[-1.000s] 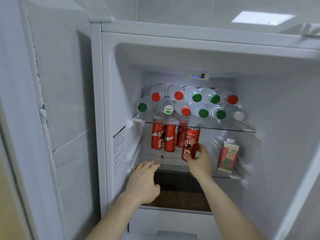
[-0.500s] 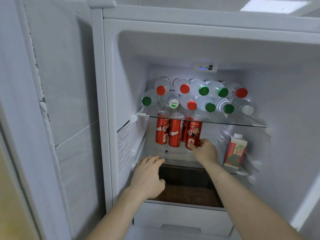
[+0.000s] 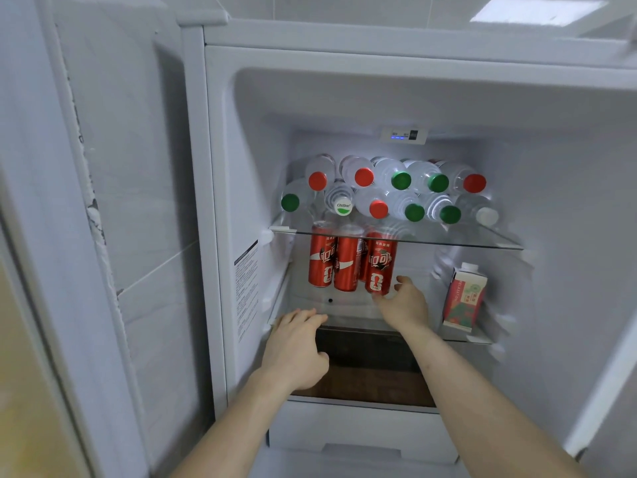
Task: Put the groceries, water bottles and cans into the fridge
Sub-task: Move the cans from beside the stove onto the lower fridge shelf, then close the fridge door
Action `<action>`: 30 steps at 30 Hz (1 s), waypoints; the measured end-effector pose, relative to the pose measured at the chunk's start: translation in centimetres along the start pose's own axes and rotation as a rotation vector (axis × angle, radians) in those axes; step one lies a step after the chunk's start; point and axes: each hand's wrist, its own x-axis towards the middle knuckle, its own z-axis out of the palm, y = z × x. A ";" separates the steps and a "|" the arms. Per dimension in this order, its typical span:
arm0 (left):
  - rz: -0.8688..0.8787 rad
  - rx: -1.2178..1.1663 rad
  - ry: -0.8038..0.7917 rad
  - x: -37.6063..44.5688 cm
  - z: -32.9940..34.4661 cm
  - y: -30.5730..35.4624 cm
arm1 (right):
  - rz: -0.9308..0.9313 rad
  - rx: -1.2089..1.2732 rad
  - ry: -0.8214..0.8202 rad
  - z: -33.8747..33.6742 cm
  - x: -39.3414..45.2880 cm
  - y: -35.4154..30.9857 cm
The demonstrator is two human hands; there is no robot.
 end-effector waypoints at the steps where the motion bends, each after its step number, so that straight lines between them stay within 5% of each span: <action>1: -0.004 -0.003 -0.001 0.0 0.1 0.0 | -0.014 0.008 -0.001 0.1 -0.8 0.0; 13: 0.022 0.013 0.061 -2.0 1.2 1.0 | -0.295 0.154 0.044 -2.8 -20.0 6.4; 18: 0.093 -0.271 0.214 -11.1 3.2 4.1 | -0.304 0.120 0.029 -8.1 -26.3 9.8; 30: 0.036 -0.349 0.048 -31.9 6.8 14.3 | -0.374 -0.008 -0.105 -23.6 -39.6 15.9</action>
